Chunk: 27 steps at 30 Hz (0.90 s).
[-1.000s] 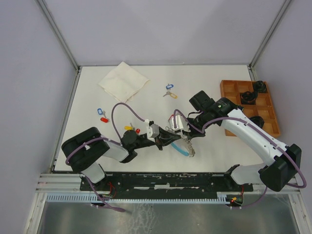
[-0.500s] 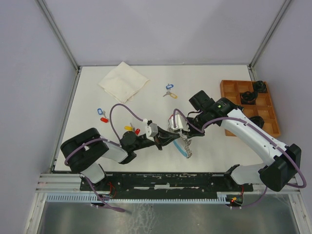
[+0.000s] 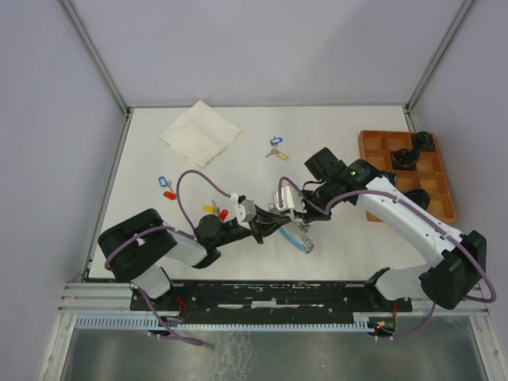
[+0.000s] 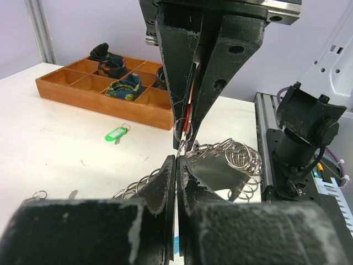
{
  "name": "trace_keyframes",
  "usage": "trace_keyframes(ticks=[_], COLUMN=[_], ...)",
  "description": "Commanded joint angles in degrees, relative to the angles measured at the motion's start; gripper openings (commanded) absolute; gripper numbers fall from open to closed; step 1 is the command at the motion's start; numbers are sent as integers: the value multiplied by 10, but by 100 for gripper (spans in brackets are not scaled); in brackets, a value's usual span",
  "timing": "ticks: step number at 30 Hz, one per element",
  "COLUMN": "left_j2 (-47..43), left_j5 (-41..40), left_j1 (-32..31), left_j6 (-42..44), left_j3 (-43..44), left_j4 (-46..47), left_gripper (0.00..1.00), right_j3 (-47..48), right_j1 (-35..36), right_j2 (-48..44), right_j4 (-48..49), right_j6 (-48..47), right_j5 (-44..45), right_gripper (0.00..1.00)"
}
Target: Remove the keys from the keyring
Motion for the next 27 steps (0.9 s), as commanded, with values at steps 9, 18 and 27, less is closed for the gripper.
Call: trace_keyframes(ticks=[9,18,27], left_j2=[-20,-27,-29], left_j5=[-47,-84,-93], left_j1=[2,2,1], left_j6=[-18,-19,-22], left_j3=[-16,-23,-27], left_j4=[110,109,109], left_gripper=[3,3,3], right_j3=[-1,1,3], right_j1=[17,21,22], right_j2=[17,39,33], right_j4=[8,10,9], right_j6=[11,20,22], right_j5=[34,51,47], right_gripper=[1,1,1])
